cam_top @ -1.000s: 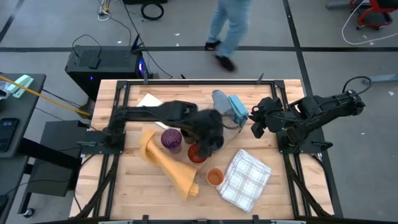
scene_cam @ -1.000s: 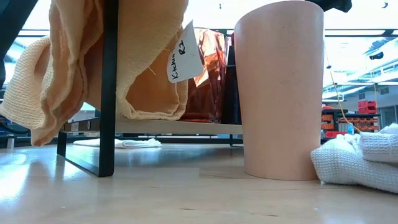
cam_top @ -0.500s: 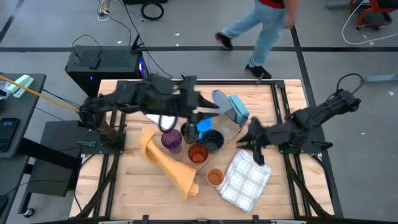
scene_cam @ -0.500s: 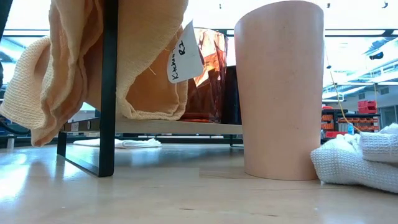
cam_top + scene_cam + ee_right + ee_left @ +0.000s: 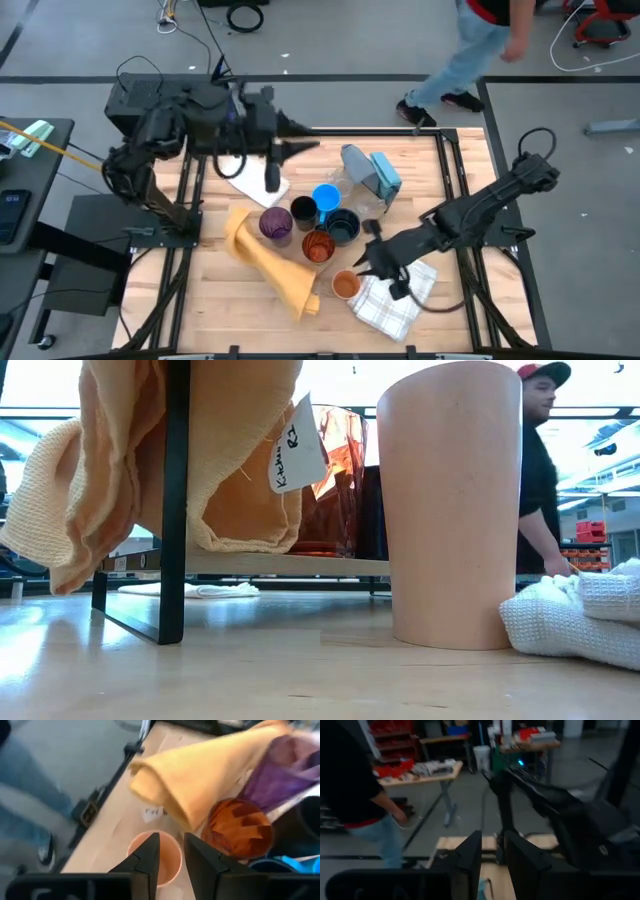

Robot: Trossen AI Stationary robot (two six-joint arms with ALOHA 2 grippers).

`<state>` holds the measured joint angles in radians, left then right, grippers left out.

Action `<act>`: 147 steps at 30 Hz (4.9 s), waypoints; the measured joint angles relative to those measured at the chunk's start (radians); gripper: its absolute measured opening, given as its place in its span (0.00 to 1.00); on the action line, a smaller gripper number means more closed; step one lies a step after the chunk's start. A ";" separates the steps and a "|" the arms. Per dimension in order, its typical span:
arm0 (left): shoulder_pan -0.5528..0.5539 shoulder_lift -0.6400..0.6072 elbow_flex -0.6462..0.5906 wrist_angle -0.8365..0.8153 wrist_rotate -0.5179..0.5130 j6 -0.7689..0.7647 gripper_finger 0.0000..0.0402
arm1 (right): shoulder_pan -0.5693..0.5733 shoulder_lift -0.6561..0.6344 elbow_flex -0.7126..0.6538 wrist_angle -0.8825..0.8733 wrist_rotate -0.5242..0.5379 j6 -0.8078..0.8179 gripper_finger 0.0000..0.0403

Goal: Stack small to large cups/mugs on shelf
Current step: Put the orange cup on the shelf

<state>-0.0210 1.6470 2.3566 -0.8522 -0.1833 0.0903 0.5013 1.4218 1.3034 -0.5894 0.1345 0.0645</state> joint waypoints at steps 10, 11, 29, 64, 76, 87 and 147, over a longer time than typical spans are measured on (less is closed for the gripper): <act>0.114 -0.056 0.000 -0.013 0.068 0.007 0.24 | -0.088 0.233 0.224 -0.258 -0.326 0.016 0.16; 0.121 -0.061 -0.001 -0.015 0.089 0.007 0.25 | -0.089 0.252 0.236 -0.268 -0.345 0.005 0.16; 0.200 -0.125 0.000 -0.080 0.148 0.038 0.29 | -0.080 0.400 0.254 -0.232 -0.417 -0.015 0.38; 0.228 -0.151 0.000 -0.078 0.147 0.060 0.29 | -0.064 0.424 0.154 -0.199 -0.386 -0.038 0.39; 0.228 -0.151 0.000 -0.080 0.142 0.063 0.29 | -0.072 0.421 0.124 -0.135 -0.273 -0.010 0.04; 0.280 -0.151 0.000 -0.084 0.131 0.060 0.30 | -0.018 0.422 0.278 -0.334 -0.227 0.056 0.01; 0.334 -0.151 0.000 -0.126 0.132 0.080 0.29 | -0.173 0.584 0.702 -0.284 -0.196 -0.260 0.01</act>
<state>0.3134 1.4960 2.3562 -0.9783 -0.0513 0.1699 0.3287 2.0060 2.0052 -0.8738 -0.0620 -0.1950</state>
